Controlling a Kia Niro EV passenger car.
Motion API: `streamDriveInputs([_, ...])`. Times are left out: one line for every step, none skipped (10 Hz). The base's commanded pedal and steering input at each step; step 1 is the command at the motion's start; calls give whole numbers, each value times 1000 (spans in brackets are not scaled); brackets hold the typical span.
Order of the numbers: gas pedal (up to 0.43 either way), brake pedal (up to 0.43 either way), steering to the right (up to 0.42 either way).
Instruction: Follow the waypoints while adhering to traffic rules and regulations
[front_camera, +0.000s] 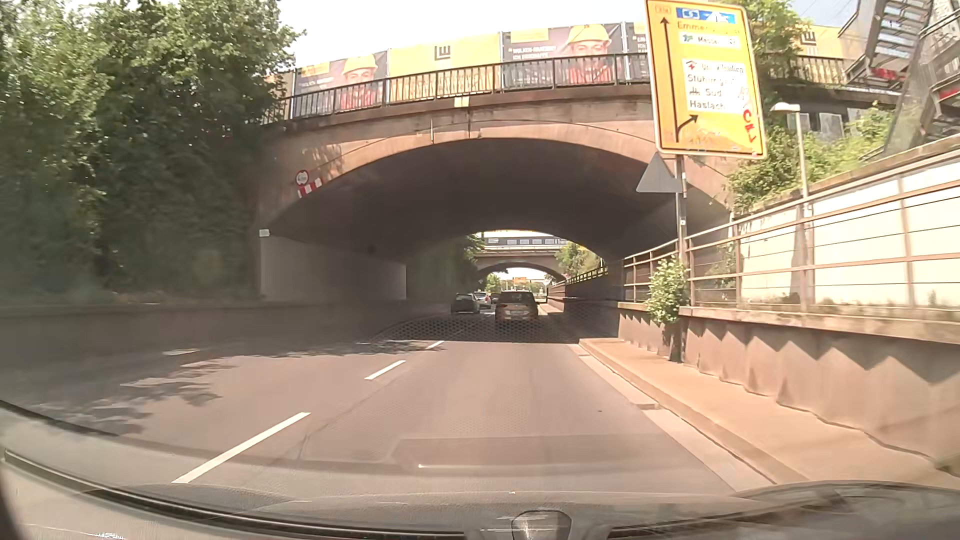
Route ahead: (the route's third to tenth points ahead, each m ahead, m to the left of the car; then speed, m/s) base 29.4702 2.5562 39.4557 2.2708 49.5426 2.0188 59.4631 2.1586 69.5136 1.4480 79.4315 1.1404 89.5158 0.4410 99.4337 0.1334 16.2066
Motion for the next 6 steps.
streamDriveInputs([0,0,11])
streamDriveInputs([0,0,11])
streamDriveInputs([0,0,11])
streamDriveInputs([0,0,11])
streamDriveInputs([0,0,10])
streamDriveInputs([0,0,10])
